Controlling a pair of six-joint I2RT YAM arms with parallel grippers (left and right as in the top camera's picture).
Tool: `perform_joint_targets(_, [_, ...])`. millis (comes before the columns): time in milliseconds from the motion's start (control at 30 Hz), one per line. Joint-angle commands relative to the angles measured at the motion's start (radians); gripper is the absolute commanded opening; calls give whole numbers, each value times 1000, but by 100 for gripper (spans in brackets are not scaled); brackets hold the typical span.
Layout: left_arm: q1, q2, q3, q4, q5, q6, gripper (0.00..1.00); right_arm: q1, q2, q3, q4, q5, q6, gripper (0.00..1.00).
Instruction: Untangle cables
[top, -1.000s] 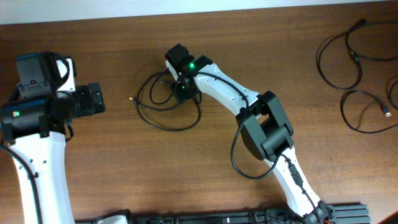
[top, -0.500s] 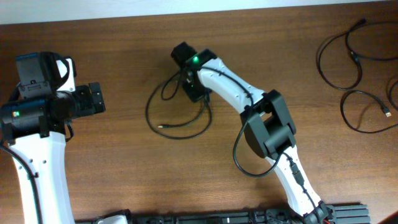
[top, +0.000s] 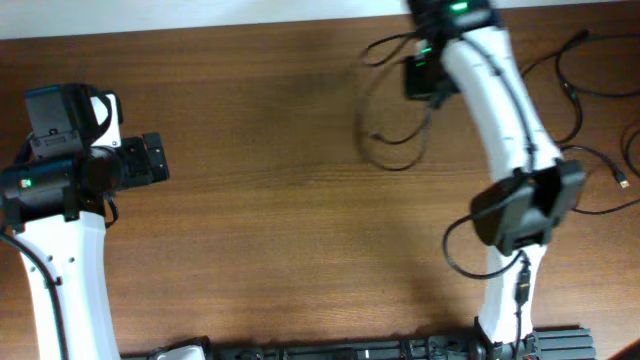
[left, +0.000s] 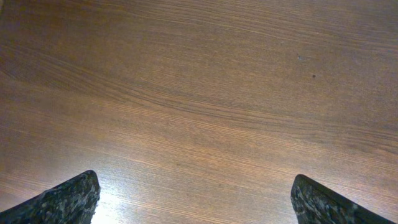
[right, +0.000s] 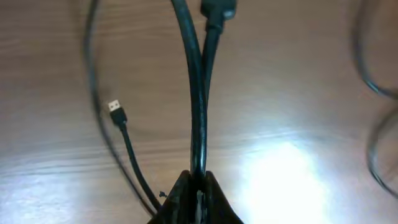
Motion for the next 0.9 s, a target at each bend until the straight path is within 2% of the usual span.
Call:
perform_joint_targets(0, [5, 0, 3, 1, -4, 5, 99, -117, -91, 17, -58, 20, 35, 4])
perform_joint_targets(167, [5, 0, 3, 1, -4, 5, 99, -283, -184, 16, -145, 19, 34, 4])
perform_joint_targets(367, [5, 0, 3, 2, -4, 5, 99, -433, -310, 13, -145, 20, 31, 4])
perform_joint_targets(600, [5, 0, 3, 2, -4, 5, 99, -595, -339, -15, -145, 19, -3, 4])
perform_joint_targets(867, [5, 0, 3, 1, -4, 5, 99, -745, -425, -308, -145, 32, -22, 4])
